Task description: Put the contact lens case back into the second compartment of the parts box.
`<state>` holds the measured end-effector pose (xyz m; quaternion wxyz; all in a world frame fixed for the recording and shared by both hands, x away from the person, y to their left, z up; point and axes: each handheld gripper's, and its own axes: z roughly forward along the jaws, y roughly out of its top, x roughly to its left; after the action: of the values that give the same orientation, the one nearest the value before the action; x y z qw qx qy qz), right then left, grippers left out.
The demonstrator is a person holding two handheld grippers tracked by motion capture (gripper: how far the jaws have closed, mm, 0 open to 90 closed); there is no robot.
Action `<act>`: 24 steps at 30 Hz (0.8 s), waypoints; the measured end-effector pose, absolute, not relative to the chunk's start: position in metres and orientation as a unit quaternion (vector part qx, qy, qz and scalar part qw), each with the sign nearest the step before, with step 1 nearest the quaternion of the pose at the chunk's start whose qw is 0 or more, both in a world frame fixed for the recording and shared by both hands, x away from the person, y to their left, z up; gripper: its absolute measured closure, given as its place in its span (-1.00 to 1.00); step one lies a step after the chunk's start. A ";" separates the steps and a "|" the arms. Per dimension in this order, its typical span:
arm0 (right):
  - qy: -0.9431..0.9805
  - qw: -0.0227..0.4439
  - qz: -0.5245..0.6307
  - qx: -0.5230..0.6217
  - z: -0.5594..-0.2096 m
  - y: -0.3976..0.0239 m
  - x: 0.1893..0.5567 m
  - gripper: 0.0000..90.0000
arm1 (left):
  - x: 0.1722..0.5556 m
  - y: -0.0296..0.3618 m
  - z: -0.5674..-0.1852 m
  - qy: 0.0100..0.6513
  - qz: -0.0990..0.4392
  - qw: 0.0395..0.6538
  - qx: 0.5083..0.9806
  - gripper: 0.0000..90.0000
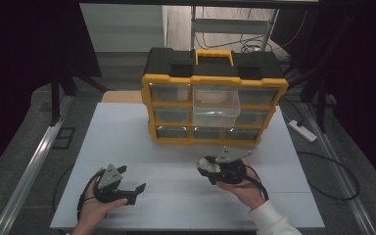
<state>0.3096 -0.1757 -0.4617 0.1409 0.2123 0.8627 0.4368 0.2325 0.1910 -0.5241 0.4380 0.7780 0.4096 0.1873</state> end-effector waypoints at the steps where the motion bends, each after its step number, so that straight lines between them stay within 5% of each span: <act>1: 0.862 0.144 0.436 0.214 -0.461 -0.177 0.309 0.09 | 0.233 0.191 -0.524 0.409 0.187 0.438 0.778 -0.85; 24: 0.846 0.155 0.451 0.240 -0.458 -0.203 0.305 0.09 | 0.233 0.190 -0.524 0.409 0.187 0.439 0.778 -0.85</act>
<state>0.3054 -0.2031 -0.4584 0.1546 0.2403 0.8456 0.4508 0.2325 0.1904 -0.5240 0.4386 0.7781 0.4088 0.1873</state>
